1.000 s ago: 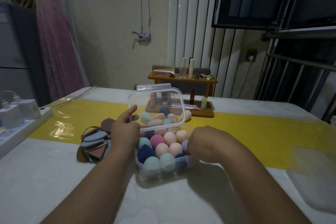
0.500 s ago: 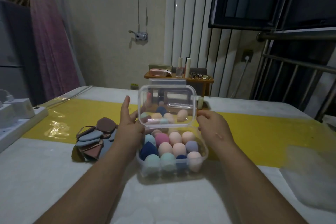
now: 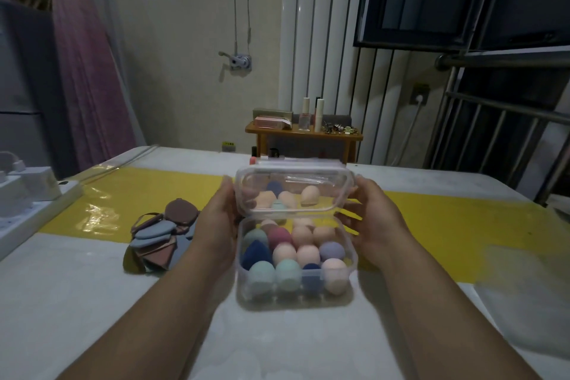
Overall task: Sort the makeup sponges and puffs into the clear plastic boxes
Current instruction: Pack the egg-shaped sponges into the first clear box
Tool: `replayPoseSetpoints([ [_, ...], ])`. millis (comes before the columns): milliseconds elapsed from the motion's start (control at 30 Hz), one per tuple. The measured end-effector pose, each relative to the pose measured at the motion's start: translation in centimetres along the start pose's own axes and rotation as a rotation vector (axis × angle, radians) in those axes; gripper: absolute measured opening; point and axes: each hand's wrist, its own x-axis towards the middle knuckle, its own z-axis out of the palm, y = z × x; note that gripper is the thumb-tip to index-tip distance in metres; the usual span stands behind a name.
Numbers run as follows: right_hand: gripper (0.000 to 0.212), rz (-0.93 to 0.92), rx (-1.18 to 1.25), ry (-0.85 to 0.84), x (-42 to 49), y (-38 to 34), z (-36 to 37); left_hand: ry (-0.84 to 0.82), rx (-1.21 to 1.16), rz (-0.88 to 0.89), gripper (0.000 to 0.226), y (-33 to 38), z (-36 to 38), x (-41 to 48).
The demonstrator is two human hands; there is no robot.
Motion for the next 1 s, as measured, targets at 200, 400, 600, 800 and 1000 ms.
replayPoseSetpoints([
  [200, 0.013, 0.1, -0.255, -0.149, -0.1, -1.0, -2.3, -0.021, 0.346, -0.001, 0.017, 1.2, -0.4, 0.1],
  [400, 0.014, 0.038, -0.537, -0.231, -0.5, -1.4, -2.7, -0.073, 0.386, 0.029, 0.026, 0.6, -0.9, 0.1],
  [600, 0.037, -0.003, -0.747, -0.391, -0.9, -1.8, -3.1, -0.116, 0.457, 0.027, 0.031, 0.5, -1.2, 0.3],
  [800, 0.037, -0.165, -0.963, -0.419, -1.8, -2.2, -2.2, -0.23, 0.814, 0.161, 0.038, 0.9, -0.6, -0.2],
  [1000, 0.078, -0.169, -1.287, -0.575, -2.6, -2.4, -2.0, -0.547, 1.071, 0.147, 0.054, 0.7, -1.7, 0.0],
])
